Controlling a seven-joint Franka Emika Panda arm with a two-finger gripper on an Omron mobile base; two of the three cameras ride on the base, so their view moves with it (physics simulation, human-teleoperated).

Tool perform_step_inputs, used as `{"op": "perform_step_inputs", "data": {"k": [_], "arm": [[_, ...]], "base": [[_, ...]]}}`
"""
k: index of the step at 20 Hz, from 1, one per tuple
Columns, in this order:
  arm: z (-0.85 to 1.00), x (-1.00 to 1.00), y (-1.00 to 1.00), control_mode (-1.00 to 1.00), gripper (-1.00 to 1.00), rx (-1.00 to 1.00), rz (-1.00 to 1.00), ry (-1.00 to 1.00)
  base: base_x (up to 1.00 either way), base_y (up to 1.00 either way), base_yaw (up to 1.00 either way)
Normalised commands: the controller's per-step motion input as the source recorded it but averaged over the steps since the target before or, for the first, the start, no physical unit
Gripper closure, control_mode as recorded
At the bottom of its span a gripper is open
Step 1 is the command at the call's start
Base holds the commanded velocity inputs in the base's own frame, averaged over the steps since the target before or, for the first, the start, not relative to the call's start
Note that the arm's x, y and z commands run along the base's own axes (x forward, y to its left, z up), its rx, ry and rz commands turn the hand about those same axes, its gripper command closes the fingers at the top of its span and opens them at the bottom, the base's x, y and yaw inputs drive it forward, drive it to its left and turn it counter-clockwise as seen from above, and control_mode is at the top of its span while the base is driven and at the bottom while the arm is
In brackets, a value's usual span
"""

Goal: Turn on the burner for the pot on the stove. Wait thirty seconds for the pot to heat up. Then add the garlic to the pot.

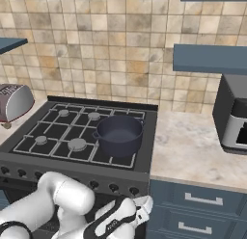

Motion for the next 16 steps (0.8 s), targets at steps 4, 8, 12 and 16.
{"op": "perform_step_inputs", "data": {"k": [4, 8, 12, 16], "arm": [[0.59, -1.00, -0.29, -1.00, 1.00, 0.04, -0.16, 0.00], [0.36, -0.92, -0.01, -1.00, 1.00, 0.01, -0.07, -0.07], [0.00, -0.36, 0.00, -1.00, 1.00, 0.00, 0.00, -0.05], [0.00, -0.10, 0.00, -1.00, 1.00, 0.00, 0.00, -0.04]], "base": [[0.00, 0.00, 0.00], [0.00, 0.00, 0.00], [0.00, 0.00, 0.00], [0.00, 0.00, 0.00]]}}
